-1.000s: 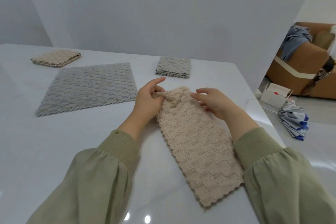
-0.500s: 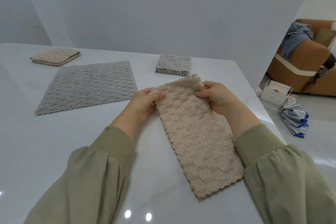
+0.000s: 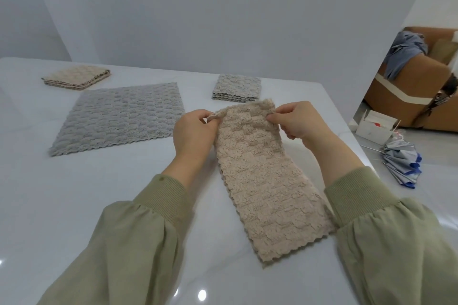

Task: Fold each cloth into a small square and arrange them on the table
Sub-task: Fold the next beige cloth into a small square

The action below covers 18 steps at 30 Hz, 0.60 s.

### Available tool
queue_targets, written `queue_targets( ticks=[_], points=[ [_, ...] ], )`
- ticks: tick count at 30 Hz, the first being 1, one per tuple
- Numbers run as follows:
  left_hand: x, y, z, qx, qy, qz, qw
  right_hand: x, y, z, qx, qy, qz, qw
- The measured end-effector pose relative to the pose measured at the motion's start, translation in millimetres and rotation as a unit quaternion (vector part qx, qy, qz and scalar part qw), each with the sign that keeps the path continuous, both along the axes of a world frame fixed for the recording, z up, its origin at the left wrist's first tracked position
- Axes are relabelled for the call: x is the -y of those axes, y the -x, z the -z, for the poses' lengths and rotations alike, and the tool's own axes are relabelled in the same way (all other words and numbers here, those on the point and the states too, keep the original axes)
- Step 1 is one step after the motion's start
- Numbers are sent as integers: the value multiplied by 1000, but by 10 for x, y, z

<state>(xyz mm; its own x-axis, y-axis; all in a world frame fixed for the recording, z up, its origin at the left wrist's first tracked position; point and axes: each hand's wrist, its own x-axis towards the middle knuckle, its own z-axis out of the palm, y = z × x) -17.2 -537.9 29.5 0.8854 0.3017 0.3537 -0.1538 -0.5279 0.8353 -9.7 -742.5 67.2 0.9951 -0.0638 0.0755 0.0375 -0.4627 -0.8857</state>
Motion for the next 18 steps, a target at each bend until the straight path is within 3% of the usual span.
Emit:
queue_targets(
  ticks=[2,6,10,14,18],
  points=[
    [24,24,-8,27,29,-4,999,-48,23,-15,0,-34,-13,999],
    [58,90,-61,94,115,44,988,-158,15,-5,51,-193,-35,979],
    [96,95,-46,60,191,84,976,-173,-28,148,44,-295,-5,954],
    [72,56,21,-45,299,60,951,-208,64,464,94,-154,108,978],
    [56,97,33,-96,343,93,930,-236,205,479,136,-129,146,971]
  ],
)
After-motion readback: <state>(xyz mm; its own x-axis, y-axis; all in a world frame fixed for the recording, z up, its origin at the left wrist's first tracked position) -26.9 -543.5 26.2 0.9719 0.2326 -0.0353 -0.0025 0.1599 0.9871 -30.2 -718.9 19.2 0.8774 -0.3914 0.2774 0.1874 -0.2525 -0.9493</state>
